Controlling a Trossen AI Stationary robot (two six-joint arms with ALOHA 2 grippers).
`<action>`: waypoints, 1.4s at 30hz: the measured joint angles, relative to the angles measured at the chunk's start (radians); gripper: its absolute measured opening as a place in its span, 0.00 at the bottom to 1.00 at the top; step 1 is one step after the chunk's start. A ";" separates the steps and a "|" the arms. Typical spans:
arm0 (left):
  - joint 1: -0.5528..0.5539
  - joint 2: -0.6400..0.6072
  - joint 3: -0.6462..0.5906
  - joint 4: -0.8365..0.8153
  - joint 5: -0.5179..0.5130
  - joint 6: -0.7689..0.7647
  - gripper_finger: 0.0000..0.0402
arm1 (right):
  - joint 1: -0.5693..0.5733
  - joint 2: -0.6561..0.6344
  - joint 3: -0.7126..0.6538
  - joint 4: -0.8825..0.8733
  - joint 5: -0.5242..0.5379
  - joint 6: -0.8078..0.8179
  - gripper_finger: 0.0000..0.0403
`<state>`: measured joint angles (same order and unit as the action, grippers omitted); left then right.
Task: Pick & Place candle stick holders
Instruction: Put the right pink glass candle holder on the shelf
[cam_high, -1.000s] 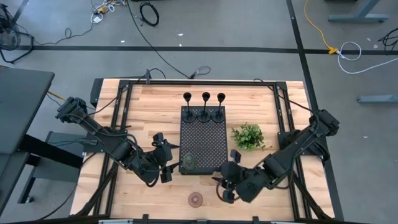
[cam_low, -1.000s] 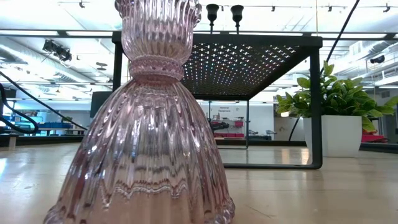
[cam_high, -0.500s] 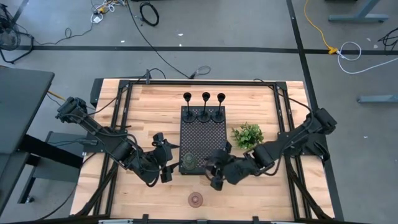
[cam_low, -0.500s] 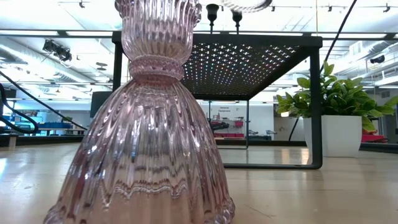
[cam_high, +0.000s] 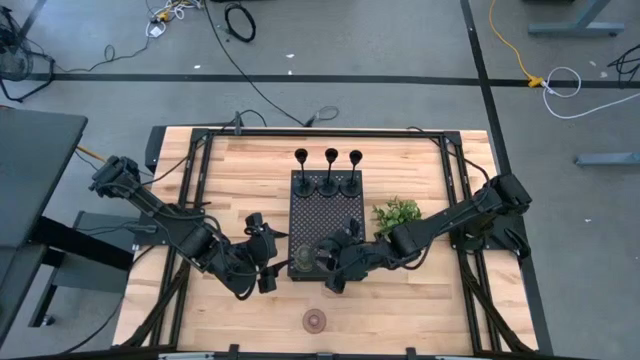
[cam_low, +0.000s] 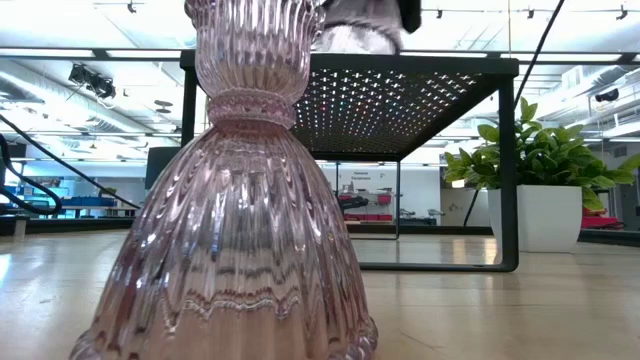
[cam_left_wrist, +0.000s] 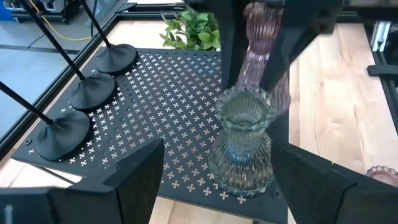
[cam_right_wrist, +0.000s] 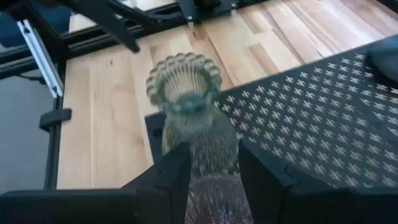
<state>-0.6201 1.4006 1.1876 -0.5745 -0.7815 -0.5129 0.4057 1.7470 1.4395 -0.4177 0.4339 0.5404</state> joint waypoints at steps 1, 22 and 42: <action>0.000 0.000 0.000 0.000 0.000 0.000 0.74 | -0.003 0.007 0.000 0.014 -0.007 0.000 0.32; 0.000 0.000 0.000 -0.005 0.000 -0.002 0.74 | -0.031 0.036 0.001 -0.014 -0.051 0.000 0.36; 0.000 0.000 0.000 -0.005 0.000 -0.007 0.74 | -0.038 0.037 0.001 0.031 -0.024 -0.014 0.43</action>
<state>-0.6203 1.4006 1.1873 -0.5797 -0.7811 -0.5201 0.3672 1.7840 1.4406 -0.3866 0.4103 0.5266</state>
